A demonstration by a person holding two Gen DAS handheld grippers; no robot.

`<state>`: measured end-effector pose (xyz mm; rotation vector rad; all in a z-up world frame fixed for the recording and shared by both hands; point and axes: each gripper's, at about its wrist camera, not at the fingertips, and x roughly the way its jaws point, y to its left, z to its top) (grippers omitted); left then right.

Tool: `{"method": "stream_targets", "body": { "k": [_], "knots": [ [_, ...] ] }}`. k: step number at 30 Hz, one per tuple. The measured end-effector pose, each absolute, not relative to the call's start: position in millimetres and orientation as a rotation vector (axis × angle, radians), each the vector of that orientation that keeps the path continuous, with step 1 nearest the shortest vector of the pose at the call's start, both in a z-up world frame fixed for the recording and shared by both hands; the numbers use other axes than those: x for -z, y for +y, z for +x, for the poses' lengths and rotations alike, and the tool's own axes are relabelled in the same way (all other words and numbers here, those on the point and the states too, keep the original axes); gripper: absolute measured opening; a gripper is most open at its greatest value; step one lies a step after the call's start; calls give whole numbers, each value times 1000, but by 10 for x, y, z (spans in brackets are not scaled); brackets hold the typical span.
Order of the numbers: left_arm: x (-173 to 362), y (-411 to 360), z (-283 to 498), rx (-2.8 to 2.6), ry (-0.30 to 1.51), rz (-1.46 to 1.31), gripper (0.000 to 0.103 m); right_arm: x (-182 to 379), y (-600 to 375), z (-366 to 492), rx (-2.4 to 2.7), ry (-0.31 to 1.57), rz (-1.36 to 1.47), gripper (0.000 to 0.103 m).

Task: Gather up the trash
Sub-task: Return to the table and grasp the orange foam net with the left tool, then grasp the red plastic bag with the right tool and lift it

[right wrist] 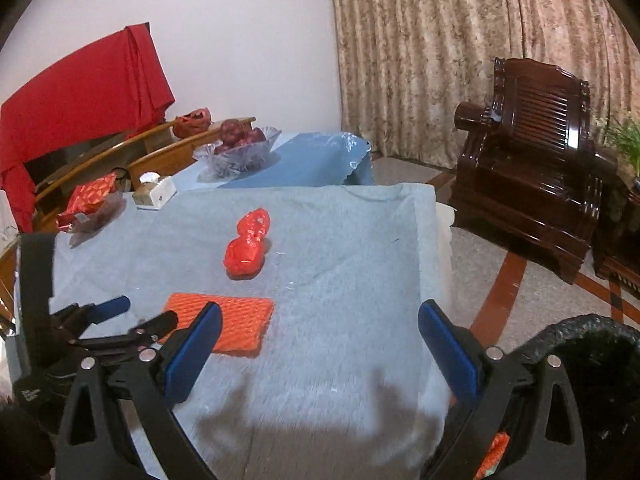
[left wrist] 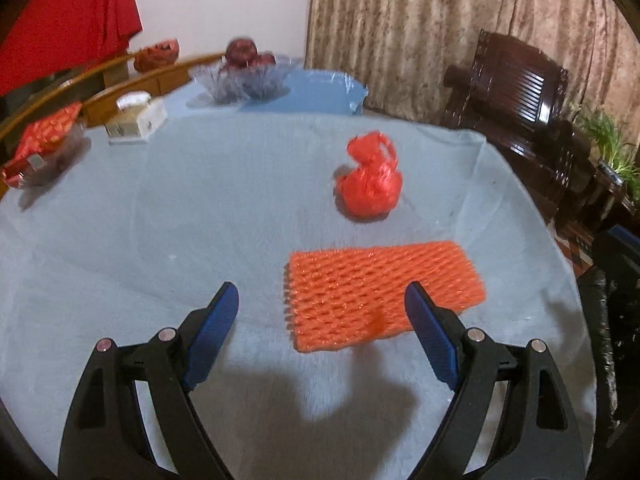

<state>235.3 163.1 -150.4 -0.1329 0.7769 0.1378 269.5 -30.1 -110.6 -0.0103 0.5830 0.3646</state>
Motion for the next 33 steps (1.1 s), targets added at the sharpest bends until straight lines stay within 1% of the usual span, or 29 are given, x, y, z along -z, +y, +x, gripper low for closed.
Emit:
{"method": "stream_targets", "body": {
  "k": [7,9,11,12,14,15,16,21,28,33],
  "knots": [
    [1738,1649,2543,-123,855,-164,82,1187,-273,2830,-359,598,-32,96],
    [1754,1662,2568,-104,862,-199,75,1211,-269,2866,-355,605,-34,96],
    [1755,1629,2585,-81,863,-198,57,1236,-255,2898,-357,610,-33,96],
    [1751,1594,2595,-72,861,-190,54,1243,-247,2907,-358,611,-34,96],
    [1733,1534,2588,-54,850,-184,34,1249,-221,2921,-359,611,-41,96],
    [1719,1509,2584,-46,842,-180,28,1247,-204,2925,-361,609,-45,96],
    [1705,1489,2586,-34,836,-178,10,1243,-190,2928,-363,606,-49,96],
    [1631,1551,2547,-50,804,-222,9,1217,-120,2989,-371,597,-52,96],
    [1388,1936,2453,-152,720,-223,8,1221,99,3134,-396,599,-47,96],
    [1302,2195,2454,-214,698,-228,8,1259,393,3298,-421,610,-43,96]
  ]
}}
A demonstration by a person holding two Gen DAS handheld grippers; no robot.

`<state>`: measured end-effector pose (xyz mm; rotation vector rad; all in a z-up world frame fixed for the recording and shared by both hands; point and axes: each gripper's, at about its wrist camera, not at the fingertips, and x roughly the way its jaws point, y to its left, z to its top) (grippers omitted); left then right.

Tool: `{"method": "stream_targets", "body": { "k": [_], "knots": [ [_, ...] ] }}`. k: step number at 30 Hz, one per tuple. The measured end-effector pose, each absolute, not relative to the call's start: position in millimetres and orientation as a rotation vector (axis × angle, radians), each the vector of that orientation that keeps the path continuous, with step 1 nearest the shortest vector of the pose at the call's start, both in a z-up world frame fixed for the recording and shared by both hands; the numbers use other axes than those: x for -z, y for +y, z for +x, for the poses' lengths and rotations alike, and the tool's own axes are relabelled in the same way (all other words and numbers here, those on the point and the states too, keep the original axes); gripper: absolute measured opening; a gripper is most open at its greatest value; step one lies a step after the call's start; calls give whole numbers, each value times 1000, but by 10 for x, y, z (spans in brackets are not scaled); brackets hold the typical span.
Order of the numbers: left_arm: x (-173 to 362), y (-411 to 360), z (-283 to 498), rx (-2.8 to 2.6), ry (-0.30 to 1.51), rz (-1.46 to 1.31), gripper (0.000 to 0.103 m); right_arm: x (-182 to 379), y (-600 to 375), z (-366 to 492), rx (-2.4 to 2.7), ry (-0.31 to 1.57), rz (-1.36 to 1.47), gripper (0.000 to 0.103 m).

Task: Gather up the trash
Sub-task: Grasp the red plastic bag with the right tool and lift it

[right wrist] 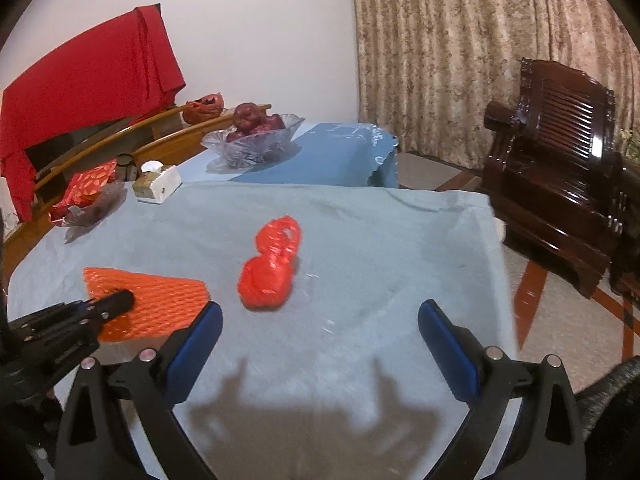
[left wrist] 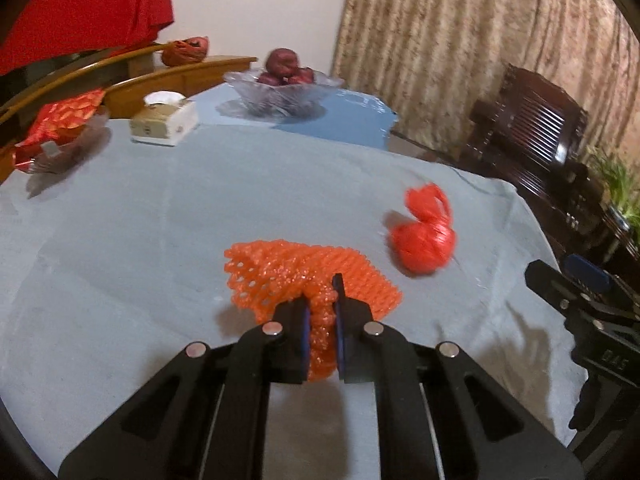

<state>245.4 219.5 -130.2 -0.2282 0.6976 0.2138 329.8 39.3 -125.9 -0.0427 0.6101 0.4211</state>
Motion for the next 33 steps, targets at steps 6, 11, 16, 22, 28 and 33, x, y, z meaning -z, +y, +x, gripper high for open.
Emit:
{"method": "stream_targets", "body": {
  "k": [6,11,16,22,28,33],
  "knots": [
    [1305,2406,2507,-273,695,-237,8,1403,728,3581,-411,651,-54,93],
    [1364,2548,2553,-303,702,-246,8,1557,938,3813,-406,718,-69,84],
    [1393,2570,2508,-297,703,-251,8,1692,1092,3976,-446,804,-85,56],
    [1350,2541,2413,-285,687,-267,8,1603,1108,3862,-522,803,-73,32],
    [1096,2481,2206,-262,625,-278,8,1276,905,3578,-539,721,-31,32],
    [860,2292,2017,-231,581,-268,8,1019,696,3240,-537,648,-48,32]
  ]
}}
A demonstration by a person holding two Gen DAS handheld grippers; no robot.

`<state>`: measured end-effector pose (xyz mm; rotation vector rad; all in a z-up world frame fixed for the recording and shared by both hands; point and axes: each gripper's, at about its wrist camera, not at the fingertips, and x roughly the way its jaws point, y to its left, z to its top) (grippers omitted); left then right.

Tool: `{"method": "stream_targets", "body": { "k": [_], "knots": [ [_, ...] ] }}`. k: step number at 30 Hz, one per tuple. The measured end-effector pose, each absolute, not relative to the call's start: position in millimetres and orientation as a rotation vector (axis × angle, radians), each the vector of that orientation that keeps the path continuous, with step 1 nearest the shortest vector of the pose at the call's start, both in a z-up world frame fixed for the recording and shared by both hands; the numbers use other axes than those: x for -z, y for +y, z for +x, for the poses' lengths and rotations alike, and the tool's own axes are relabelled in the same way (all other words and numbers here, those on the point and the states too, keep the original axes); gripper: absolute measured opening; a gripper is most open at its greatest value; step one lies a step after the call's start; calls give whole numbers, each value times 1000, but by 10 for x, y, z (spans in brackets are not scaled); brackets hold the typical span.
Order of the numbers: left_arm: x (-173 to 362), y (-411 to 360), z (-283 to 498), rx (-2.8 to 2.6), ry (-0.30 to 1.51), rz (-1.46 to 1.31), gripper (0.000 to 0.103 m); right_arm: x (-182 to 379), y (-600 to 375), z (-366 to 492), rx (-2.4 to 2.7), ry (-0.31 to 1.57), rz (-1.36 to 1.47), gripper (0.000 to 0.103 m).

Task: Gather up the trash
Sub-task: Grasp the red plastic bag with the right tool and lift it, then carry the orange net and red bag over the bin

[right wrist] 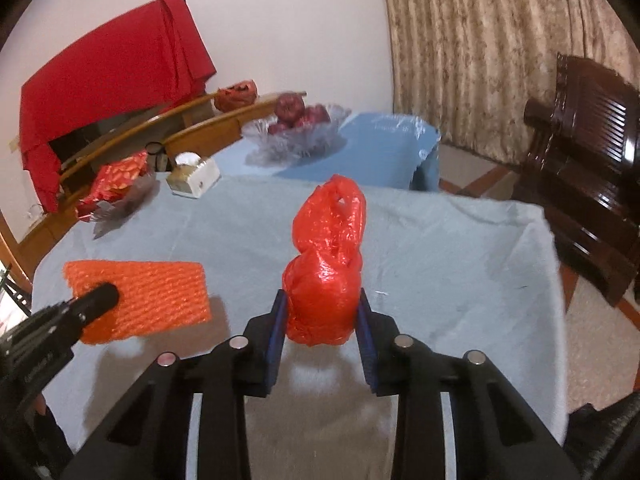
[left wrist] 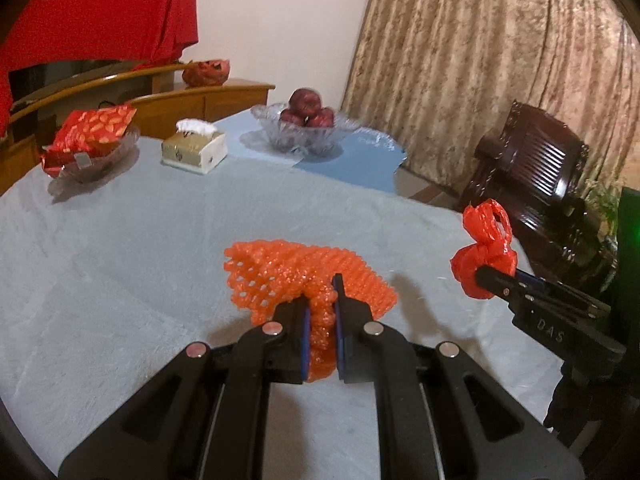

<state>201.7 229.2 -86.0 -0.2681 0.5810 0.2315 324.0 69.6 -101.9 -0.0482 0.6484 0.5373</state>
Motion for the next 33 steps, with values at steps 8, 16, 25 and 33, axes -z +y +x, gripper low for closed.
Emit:
{"method": "stream_targets", "body": {
  "k": [8,16,25,33],
  "knots": [
    [582,1817,1763,-154,546,-231,8,732,203,2783,-512,589,-3,32],
    [393,1241,1581,-48,531,-194,8,514,-282,2454,-461,557,21,32],
    [249,622,1407,78,518,-166,8,334,-916,2045,-378,513,45,32],
    [173,136,1305,178,510,-131,8,278,-1459,1723,-287,493,52,32]
  ]
}}
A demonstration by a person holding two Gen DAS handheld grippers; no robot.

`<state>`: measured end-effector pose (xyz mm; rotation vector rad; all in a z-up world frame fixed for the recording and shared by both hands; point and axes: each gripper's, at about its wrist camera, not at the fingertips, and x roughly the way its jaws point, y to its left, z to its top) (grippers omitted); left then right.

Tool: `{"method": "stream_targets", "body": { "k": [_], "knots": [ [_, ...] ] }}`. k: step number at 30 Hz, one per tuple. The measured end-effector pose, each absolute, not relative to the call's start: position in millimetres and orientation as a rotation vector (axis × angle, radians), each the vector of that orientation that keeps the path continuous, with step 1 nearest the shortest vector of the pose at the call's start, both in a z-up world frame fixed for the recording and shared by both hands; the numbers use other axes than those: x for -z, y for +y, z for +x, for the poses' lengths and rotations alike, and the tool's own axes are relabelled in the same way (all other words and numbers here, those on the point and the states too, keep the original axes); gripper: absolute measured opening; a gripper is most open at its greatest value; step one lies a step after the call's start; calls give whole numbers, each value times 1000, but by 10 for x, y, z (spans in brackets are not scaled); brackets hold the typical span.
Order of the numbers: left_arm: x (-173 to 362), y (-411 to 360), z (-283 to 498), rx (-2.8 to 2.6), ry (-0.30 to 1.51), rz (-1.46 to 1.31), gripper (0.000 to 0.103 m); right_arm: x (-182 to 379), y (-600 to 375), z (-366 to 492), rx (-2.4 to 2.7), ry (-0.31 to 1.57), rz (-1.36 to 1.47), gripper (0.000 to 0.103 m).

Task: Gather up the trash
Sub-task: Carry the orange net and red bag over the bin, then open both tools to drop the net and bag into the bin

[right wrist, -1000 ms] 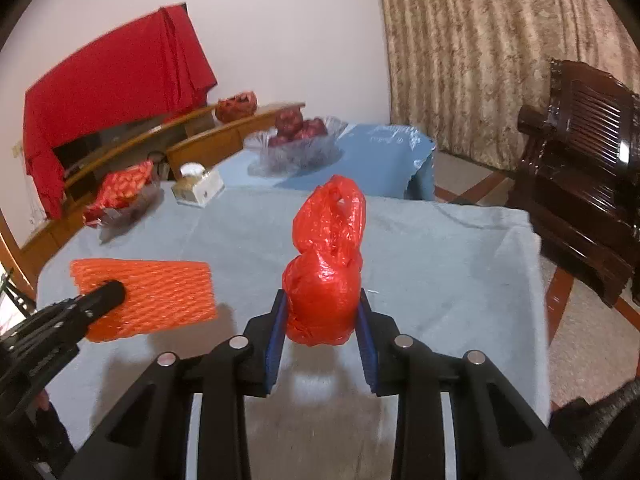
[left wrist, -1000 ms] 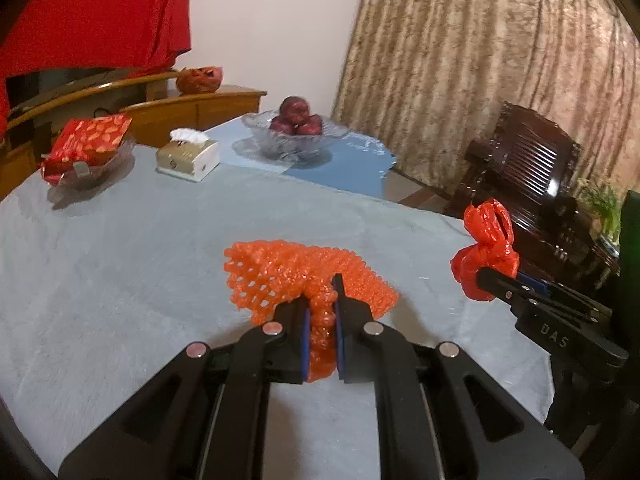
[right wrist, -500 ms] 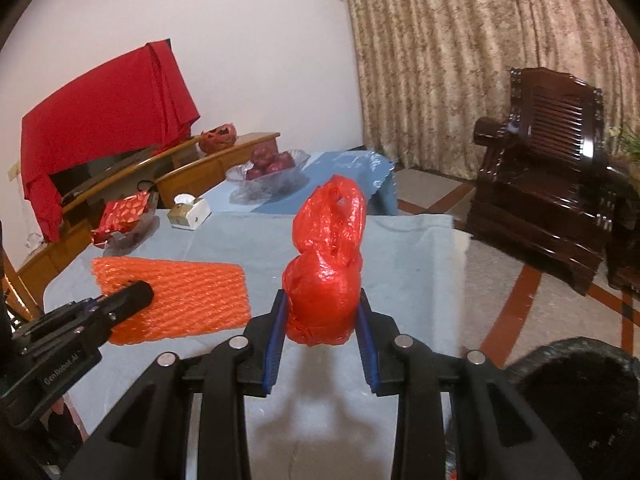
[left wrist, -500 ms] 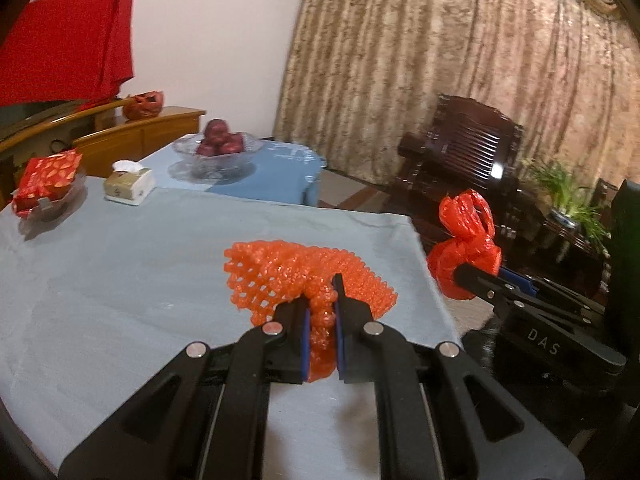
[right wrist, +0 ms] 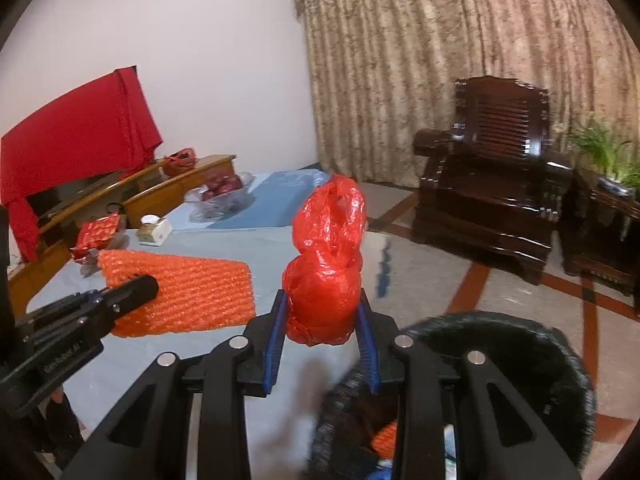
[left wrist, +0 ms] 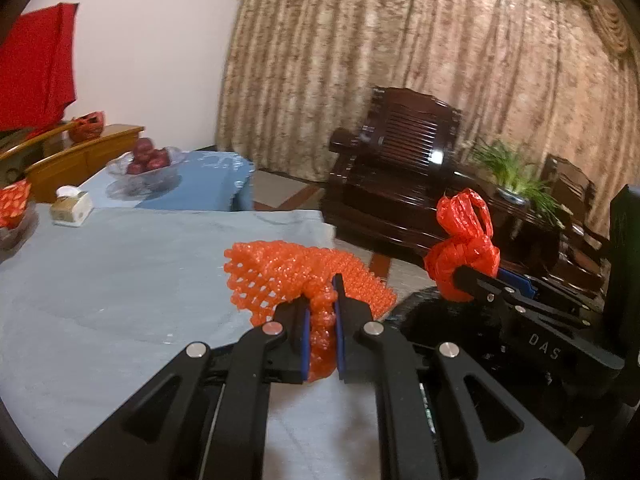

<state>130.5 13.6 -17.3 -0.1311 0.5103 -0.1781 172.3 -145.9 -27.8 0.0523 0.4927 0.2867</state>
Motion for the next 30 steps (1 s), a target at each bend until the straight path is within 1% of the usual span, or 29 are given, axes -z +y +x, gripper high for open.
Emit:
{"method": "stream_targets", "body": {
  "k": [12,19,30],
  "knots": [
    [244,-597,1299,335,529,-82,8,317,-2209,1388,-139,489,76,32],
    [430,-1037,1367,430,569,-47,8,454,-2602,1210,-53,514,88,32],
    [763,-1459,1595,487,624,-3,8,748,-2950,1156,30,572,108,32]
  ]
}}
